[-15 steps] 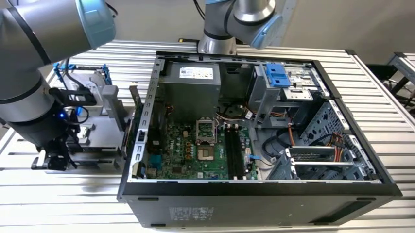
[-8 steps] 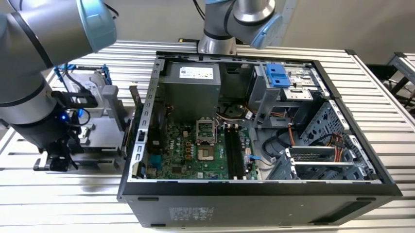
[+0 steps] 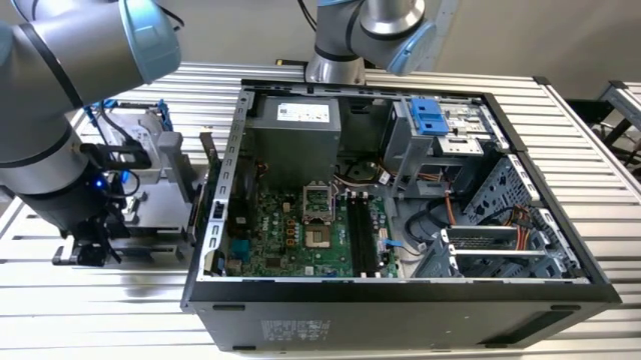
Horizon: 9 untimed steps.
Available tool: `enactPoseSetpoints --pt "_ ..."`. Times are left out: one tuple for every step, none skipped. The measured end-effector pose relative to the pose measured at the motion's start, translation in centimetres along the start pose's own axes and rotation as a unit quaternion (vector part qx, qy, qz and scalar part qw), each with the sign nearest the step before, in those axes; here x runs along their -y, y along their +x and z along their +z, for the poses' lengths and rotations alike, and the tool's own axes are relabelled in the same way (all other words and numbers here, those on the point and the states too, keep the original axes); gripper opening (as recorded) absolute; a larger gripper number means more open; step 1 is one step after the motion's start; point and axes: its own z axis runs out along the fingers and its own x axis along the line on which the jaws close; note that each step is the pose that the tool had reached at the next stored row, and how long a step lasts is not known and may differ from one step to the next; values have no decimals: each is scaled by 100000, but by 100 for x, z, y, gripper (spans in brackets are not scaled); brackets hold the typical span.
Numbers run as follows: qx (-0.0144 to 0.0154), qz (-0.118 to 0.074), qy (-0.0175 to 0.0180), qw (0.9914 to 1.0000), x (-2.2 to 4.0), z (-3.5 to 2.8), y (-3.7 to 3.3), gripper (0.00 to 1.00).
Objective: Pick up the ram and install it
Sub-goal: 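Pick up the ram and move it above insertion slot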
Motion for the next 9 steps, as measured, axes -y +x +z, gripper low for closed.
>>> enactPoseSetpoints --pt "3 385 12 99999 0 2 0 100" --pt "4 804 17 99997 -1 4 0 100" --pt "3 978 20 99995 -1 4 0 100" --pt "1 987 21 99995 -1 4 0 100" --pt "4 997 23 99995 -1 4 0 100" --pt "6 1000 25 99995 -1 5 0 100" --pt "-1 998 28 99995 -1 5 0 100" --pt "-25 1001 28 99995 -1 5 0 100" --pt "-52 999 30 99995 -1 5 0 100"
